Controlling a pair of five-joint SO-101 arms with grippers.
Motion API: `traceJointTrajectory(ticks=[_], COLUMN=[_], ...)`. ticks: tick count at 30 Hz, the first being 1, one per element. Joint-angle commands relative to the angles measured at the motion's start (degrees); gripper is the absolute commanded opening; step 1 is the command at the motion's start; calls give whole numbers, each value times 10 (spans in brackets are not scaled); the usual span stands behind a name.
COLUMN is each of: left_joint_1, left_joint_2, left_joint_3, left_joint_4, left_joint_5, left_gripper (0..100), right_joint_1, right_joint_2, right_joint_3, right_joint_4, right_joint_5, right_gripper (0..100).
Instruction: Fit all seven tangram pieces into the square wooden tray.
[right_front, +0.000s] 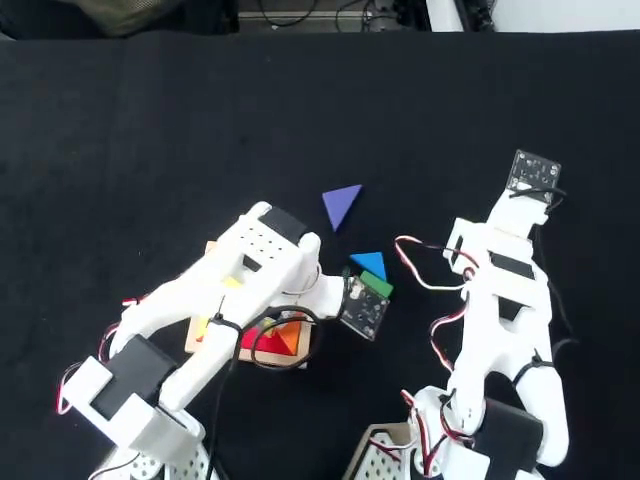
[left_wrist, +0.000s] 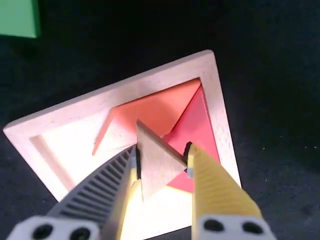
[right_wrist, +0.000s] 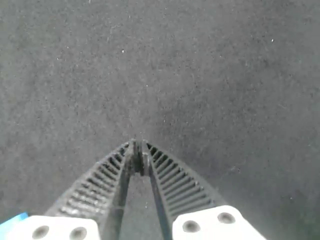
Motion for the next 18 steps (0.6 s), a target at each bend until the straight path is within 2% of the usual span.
traceJointTrajectory(ticks=[1, 4, 6, 10, 14, 18], left_joint_1=[-9, -5, 0, -2, -2, -2], left_joint_2=[-3, -3, -3, -4, 2, -3], left_joint_3=[-27, -28, -28, -36, -53, -55], left_joint_4=[-3, -9, -35, -61, -36, -22], left_joint_5=[-31, -16, 23, 96, 63, 66], left_gripper=[147, 148, 154, 227, 220, 220], right_joint_1=[-8, -8, -8, -9, -9, -9], right_joint_2=[0, 0, 0, 0, 0, 0], right_joint_3=[-36, -36, -36, -36, -36, -36], right_joint_4=[3, 4, 4, 4, 4, 4], right_joint_5=[1, 1, 2, 2, 2, 2], right_gripper=[12, 12, 12, 12, 12, 12])
